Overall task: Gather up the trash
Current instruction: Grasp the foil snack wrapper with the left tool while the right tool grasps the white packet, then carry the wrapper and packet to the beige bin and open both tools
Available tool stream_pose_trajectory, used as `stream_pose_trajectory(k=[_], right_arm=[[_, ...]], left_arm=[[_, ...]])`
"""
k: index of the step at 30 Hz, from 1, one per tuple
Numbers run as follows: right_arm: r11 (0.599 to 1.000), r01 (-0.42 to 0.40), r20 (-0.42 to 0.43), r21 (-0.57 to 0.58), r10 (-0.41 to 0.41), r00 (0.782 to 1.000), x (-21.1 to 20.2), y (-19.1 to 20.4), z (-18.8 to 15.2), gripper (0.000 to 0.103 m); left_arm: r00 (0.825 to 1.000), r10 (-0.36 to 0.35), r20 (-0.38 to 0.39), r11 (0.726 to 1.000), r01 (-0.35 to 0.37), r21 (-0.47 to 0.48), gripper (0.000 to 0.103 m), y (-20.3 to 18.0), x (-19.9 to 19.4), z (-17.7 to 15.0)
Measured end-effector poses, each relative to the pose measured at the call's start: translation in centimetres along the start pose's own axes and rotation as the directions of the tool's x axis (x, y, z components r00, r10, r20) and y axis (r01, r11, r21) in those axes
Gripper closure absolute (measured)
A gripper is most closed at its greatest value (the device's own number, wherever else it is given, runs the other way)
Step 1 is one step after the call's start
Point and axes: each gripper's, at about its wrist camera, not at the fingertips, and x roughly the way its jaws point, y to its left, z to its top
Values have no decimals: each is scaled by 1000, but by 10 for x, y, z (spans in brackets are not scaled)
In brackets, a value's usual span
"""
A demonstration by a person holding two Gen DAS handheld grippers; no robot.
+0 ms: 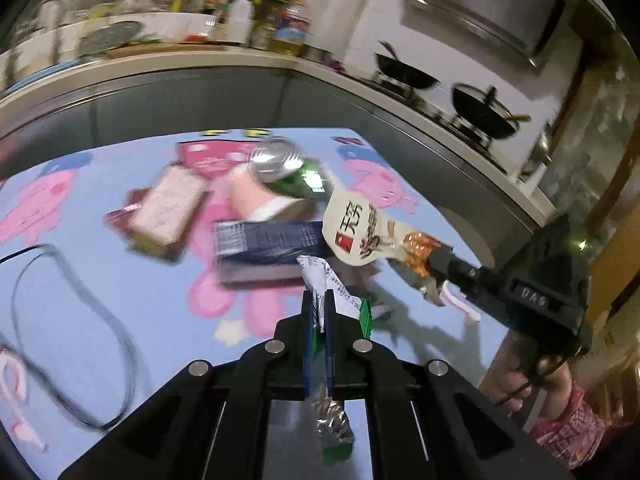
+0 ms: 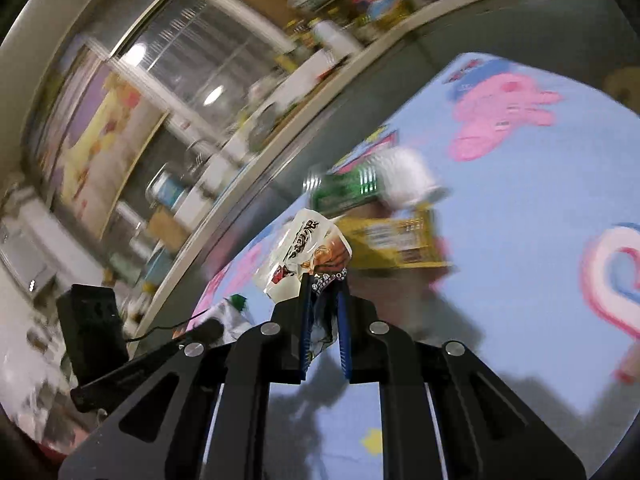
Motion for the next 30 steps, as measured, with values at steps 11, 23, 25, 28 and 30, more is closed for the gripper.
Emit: stream_pose_trajectory(k=[11,23,25,28,30], right_arm=[[936,173,274,306,-260,926,-121,-134,30,92],[831,277,314,482,-459,831,-170,-231,74,91],[821,286,311,494,-474,823,-168,-236,79,91],[810,309,302,498,-496,814,-165,-244,88,89],[804,320,292,500,-505,812,-161,-248,93,88]], left_arm=[[972,-195,-129,968,212,137,98,-140,121,69],[930,-279,-237,944,311,109,98,-252,269,110],[931,-270,-247,947,303,106,97,-262,289,114],[932,-258,-254,952,290,96,97,-270,310,119],[933,-249,-260,956,280,90,96,-274,324,122]])
